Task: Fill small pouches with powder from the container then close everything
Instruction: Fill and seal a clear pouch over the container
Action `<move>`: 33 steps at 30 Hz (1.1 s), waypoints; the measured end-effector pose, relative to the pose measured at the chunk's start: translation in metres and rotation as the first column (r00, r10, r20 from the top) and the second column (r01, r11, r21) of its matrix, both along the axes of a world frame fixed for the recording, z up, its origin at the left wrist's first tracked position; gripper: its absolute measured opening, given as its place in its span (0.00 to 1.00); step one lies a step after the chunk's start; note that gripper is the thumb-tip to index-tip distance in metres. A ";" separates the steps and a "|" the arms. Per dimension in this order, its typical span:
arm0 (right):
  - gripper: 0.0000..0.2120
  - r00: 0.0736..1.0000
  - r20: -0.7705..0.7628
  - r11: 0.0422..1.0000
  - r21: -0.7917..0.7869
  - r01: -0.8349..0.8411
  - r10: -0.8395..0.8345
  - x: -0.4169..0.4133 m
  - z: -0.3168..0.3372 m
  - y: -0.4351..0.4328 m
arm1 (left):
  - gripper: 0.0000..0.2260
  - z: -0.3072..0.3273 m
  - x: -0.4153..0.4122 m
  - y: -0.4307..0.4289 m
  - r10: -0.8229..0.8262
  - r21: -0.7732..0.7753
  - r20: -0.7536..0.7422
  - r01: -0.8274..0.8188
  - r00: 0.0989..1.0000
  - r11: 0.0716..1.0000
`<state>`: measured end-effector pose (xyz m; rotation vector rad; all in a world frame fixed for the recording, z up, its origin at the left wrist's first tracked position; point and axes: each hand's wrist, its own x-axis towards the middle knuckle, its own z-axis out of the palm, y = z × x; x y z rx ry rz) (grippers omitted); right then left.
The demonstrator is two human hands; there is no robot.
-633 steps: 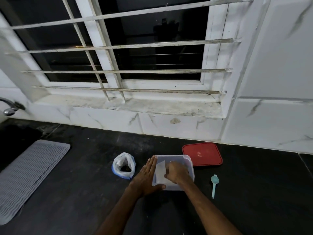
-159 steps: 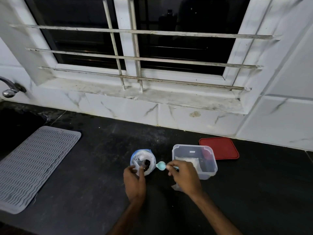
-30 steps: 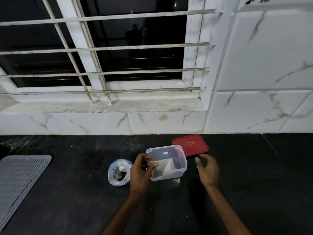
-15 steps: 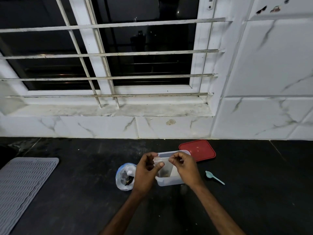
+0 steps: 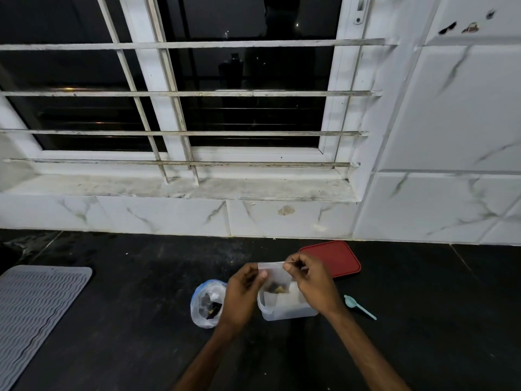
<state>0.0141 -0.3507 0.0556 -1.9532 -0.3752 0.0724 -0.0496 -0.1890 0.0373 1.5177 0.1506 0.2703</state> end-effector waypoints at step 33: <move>0.04 0.956 0.235 0.958 -0.264 -0.109 0.174 0.002 0.010 0.027 | 0.01 0.006 0.004 0.010 0.149 0.105 0.069 -0.156 0.986 0.982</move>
